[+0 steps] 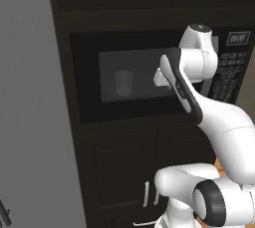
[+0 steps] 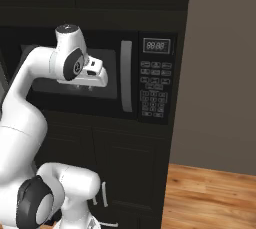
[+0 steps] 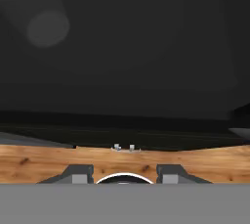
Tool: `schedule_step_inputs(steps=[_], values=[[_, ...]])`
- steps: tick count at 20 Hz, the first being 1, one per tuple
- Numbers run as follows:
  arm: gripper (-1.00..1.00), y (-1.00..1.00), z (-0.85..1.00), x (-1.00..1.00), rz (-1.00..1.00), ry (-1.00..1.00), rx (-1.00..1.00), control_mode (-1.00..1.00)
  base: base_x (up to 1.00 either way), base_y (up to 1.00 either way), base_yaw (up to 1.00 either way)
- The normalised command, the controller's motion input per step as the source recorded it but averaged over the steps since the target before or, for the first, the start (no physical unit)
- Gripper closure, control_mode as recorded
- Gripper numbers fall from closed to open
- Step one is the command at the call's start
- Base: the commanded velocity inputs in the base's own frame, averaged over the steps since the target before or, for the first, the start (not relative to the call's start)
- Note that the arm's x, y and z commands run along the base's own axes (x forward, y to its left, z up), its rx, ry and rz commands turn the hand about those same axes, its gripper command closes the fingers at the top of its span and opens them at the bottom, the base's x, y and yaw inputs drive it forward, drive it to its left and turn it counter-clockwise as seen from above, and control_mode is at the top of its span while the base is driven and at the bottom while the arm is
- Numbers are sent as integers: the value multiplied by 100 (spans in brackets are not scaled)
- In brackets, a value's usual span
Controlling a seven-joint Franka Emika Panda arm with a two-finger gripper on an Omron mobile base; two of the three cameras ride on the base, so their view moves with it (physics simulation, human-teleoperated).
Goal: Open the microwave door.
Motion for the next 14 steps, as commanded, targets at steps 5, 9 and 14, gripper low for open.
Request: schedule_step_inputs(steps=[5, 9, 14], values=[[-100, -4, 0, -25, 0, -16, 0, -100, 0, 0, 0], [-100, -19, 5, -59, 0, -46, 0, -100, 0, 0, 0], [-100, -38, 10, -44, 0, -35, 1, -100, 0, 0, 0]])
